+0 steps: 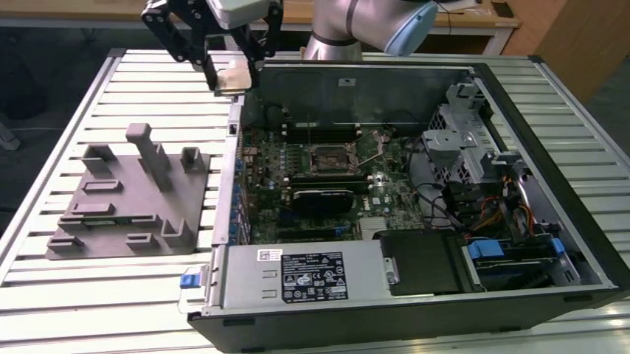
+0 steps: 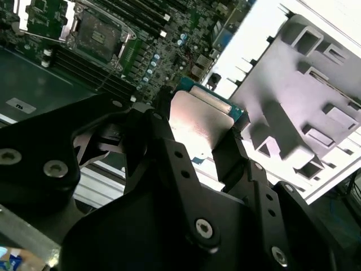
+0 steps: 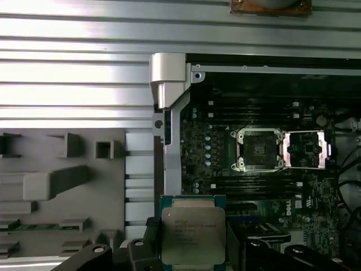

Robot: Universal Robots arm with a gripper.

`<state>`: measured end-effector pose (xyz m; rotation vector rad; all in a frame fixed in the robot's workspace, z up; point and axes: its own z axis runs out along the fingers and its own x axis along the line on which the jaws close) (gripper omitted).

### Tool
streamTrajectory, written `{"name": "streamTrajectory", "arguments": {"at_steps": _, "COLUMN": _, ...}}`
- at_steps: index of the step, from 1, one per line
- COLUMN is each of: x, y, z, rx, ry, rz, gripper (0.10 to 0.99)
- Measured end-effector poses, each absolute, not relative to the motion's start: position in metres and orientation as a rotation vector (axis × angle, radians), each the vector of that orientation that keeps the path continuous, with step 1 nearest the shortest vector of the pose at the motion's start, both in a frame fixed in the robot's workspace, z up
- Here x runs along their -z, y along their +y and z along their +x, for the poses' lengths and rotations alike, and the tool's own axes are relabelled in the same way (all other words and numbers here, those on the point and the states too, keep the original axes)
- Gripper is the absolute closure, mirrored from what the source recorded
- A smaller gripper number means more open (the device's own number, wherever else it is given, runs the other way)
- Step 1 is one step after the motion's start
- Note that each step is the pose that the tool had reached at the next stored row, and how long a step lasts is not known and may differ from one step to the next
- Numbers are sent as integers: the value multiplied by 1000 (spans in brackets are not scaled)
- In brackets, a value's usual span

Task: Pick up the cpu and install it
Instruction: 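Pick up the cpu and move it towards the insertion slot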

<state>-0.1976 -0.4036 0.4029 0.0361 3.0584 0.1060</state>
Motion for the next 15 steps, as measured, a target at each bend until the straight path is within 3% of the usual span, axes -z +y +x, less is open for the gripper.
{"name": "streamTrajectory", "arguments": {"at_steps": 15, "x": -403, "y": -404, "z": -154, "rx": -106, "ry": 3058, "rz": 36, "gripper": 545}}
